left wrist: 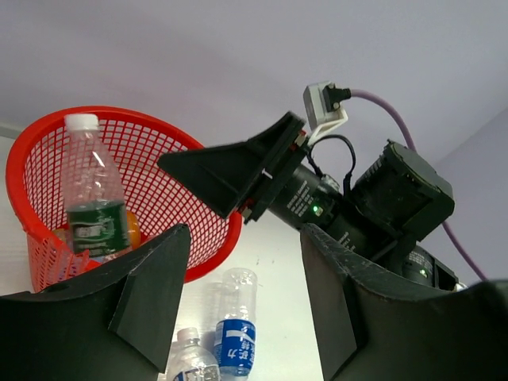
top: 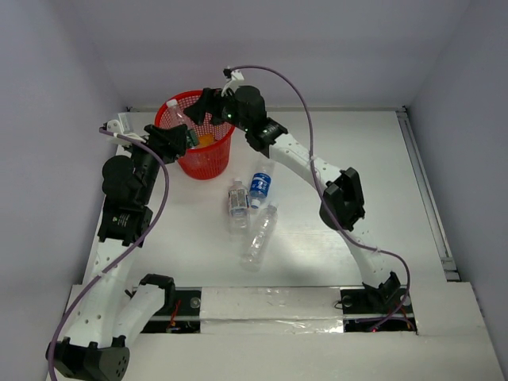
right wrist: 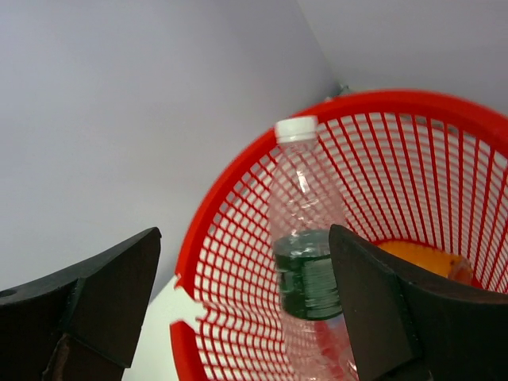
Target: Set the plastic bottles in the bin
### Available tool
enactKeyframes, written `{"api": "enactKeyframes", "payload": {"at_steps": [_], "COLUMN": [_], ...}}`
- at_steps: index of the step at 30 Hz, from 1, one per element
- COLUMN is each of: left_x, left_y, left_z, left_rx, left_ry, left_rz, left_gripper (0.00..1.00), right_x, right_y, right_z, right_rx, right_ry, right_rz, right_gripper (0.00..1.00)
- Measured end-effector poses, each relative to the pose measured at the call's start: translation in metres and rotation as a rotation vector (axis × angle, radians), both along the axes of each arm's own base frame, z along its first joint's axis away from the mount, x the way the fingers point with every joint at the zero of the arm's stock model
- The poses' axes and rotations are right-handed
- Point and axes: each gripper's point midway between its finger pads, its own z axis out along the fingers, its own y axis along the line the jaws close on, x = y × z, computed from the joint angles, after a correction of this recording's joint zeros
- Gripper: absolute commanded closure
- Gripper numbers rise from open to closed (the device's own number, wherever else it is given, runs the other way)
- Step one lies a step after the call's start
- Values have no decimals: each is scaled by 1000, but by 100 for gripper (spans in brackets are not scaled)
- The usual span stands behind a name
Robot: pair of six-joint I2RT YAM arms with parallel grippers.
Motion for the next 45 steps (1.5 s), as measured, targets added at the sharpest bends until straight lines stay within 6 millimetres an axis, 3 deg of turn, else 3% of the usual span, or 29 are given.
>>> {"api": "enactKeyframes", "payload": {"at_steps": [3, 6, 8, 11, 12, 15, 18, 21, 23, 25, 28, 31, 35, 38, 42, 45], "left_x": [0, 1, 4, 10, 11, 9, 0, -3, -2, -3, 0, 6, 26, 42, 70, 90], "left_y": [0, -1, -5, -21, -25, -71, -116, -143, -156, -167, -178, -187, -197, -205, -222, -225], "left_z": [0, -2, -6, -20, -23, -44, -62, -89, -113, -138, -171, -199, -230, -243, -253, -266], "left_rx": [4, 12, 19, 45, 52, 116, 184, 255, 308, 359, 432, 485, 541, 575, 597, 616], "left_ry": [-1, 4, 15, 61, 70, 142, 199, 277, 340, 401, 473, 527, 587, 608, 615, 631], "left_rz": [1, -6, -22, -67, -80, -186, -282, -316, -321, -320, -302, -279, -240, -213, -196, -181], "left_gripper": [48, 51, 52, 57, 58, 62, 68, 73, 69, 58, 39, 29, 24, 22, 22, 22], "right_x": [-7, -13, -20, -36, -44, -66, -94, -114, -125, -140, -162, -177, -197, -212, -225, -234], "right_y": [-6, -12, -22, -47, -61, -108, -166, -225, -260, -275, -285, -290, -292, -292, -290, -290], "right_z": [-9, -5, 3, 28, 41, 79, 118, 129, 117, 99, 59, 13, -31, -55, -91, -117], "right_rx": [-22, -31, -40, -41, -41, -14, 52, 92, 93, 92, 72, 31, -8, -21, -54, -81], "right_ry": [21, 20, 13, -32, -55, -120, -187, -208, -192, -168, -104, -28, 50, 88, 154, 206], "right_rz": [0, -8, -19, -56, -81, -171, -257, -349, -416, -431, -416, -393, -343, -296, -247, -224], "right_gripper": [11, 14, 22, 49, 59, 83, 87, 86, 85, 84, 83, 82, 76, 64, 33, 23]}}
